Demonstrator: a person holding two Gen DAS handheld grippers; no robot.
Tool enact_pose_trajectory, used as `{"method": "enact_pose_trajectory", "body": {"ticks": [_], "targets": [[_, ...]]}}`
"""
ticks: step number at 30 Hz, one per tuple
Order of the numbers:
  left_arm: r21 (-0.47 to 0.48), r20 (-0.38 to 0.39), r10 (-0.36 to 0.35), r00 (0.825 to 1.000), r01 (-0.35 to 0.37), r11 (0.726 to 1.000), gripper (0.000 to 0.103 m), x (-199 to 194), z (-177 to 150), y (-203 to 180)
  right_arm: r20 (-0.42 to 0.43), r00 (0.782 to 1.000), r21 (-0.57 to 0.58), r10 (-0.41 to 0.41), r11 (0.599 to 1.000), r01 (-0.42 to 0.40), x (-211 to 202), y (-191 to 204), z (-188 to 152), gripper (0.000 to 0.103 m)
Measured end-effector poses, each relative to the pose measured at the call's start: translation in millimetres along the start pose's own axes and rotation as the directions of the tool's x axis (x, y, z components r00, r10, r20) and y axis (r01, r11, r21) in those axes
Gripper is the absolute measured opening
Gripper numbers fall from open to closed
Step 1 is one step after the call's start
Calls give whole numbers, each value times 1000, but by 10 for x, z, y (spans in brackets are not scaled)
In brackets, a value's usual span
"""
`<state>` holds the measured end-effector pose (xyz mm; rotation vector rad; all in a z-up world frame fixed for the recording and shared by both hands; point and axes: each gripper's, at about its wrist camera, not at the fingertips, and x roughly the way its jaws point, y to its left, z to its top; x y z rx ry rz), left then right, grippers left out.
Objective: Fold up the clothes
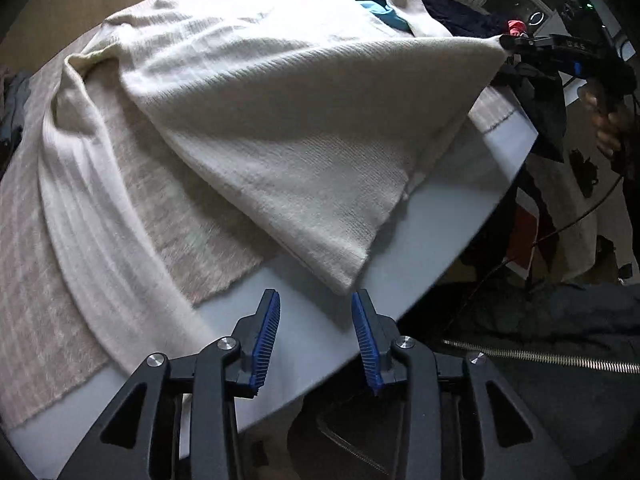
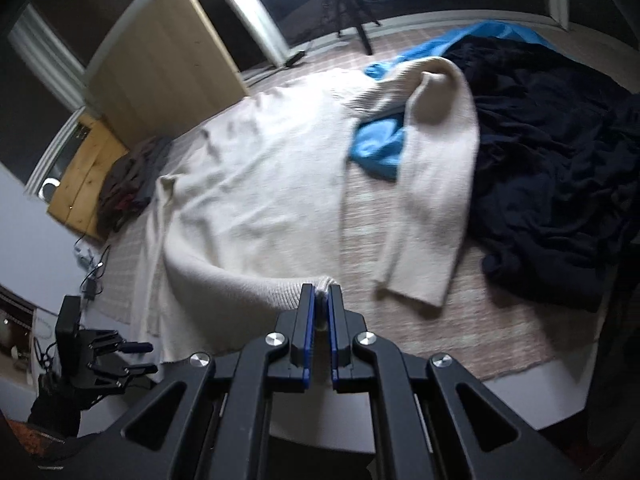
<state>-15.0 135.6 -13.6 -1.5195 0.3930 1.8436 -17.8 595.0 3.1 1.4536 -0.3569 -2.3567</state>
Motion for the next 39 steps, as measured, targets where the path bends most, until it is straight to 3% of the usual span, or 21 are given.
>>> {"method": "enact_pose_trajectory", "body": {"ticks": [12, 13, 15, 16, 18, 28, 30, 35, 39], "targets": [[-39, -11, -45, 999, 45, 998, 37, 240, 279, -30, -25, 1000, -54, -2, 999, 0, 58, 24, -9, 6], [-33, -8, -39, 999, 39, 999, 33, 236, 274, -22, -28, 1000, -54, -2, 999, 0, 63, 23, -14, 6], [-26, -6, -30, 1000, 30, 999, 13, 236, 270, -12, -35, 999, -54, -1, 999, -1, 71, 15, -27, 6], [-26, -4, -31, 1000, 31, 999, 8, 229, 261, 0, -38, 999, -55, -2, 999, 0, 73, 15, -35, 6], [-25, 0, -32, 999, 32, 999, 7, 216, 243, 26, -44, 999, -58, -5, 998, 2, 71, 24, -50, 6], [-93, 127, 58, 990, -47, 995, 4, -1047, -168, 402, -128, 991, -112, 36, 992, -51, -5, 446, -427, 6], [-116, 105, 58, 993, -45, 992, 4, -1034, -259, 523, -174, 985, -118, 10, 992, -31, 184, 482, -587, 6], [-134, -40, 12, 999, -18, 991, 3, -407, -428, 663, -281, 960, -94, -11, 995, -17, 529, 478, -888, 6], [-86, -38, 20, 999, -24, 996, 3, -433, -421, 637, -266, 964, -93, -15, 996, -10, 373, 488, -910, 6]]}}
